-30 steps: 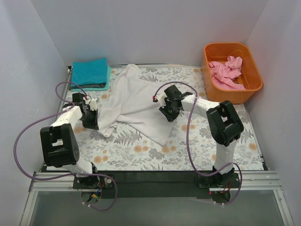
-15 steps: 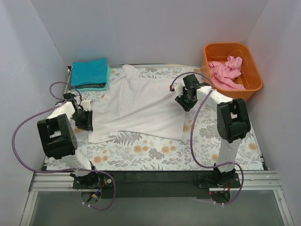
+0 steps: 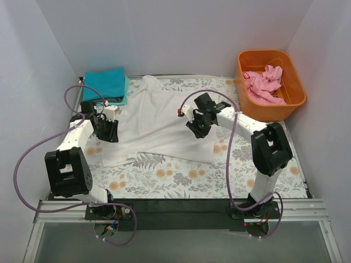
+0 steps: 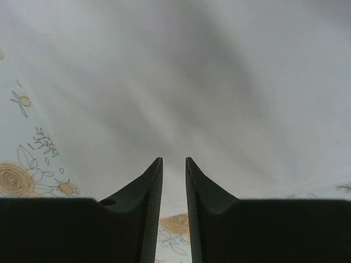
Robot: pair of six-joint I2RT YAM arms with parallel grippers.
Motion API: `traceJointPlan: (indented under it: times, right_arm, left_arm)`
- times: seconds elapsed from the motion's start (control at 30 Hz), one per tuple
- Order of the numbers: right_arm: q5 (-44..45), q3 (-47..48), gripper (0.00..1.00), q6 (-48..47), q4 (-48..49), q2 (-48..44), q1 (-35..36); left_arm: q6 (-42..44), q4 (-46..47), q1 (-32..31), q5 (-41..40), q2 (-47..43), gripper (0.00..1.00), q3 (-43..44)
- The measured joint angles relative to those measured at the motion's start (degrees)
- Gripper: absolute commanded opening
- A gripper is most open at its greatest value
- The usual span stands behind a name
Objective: Fold and stack the t-shirts
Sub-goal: Flatten the tshirt out
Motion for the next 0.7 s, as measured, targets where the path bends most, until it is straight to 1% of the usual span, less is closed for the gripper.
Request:
traceJointPlan:
  times: [0.07, 0.17, 0.33, 0.43, 0.57, 0.63, 0.67, 0.7]
  right_arm:
    - [0.1, -2.1, 0.24, 0.5, 0.8, 3.5, 0.3]
    - [0.7, -6.1, 0.23, 0.6, 1.5, 5.3, 0.3]
    - [2.9, -12.7, 0.23, -0.9, 4.6, 0.6, 0.3]
    - [3.9, -17.7, 0.23, -2.8, 6.4, -3.3, 0.3]
    - [5.3, -24.9, 0.23, -6.8, 6.9, -9.7, 0.4]
    - [5.7, -27.7, 0.24, -9.5, 5.3, -12.8, 0.4]
    - [5.6, -28.8, 0.26, -10.9, 3.5, -14.2, 0.4]
    - [5.5, -29.6, 0.28, -12.1, 1.2, -15.4, 0.3]
  left_arm:
    - [-0.2, 2.3, -2.2, -0.2, 1.8, 0.28, -0.6]
    - [-0.2, 5.6, -5.1, -1.7, 4.4, 0.26, -2.5]
    - [1.6, 7.7, -8.9, -4.8, 5.3, 0.21, -8.2]
    - [3.3, 8.4, -12.2, -6.5, 2.0, 0.2, -11.9]
    - [5.1, 3.4, -20.2, -5.7, -3.6, 0.19, -16.4]
    - [5.8, -1.9, -23.6, -2.8, -4.8, 0.19, -16.8]
    - [6.4, -4.4, -24.8, -1.0, -5.3, 0.2, -16.6]
    - [6.8, -7.4, -25.4, 0.8, -5.7, 0.22, -16.0]
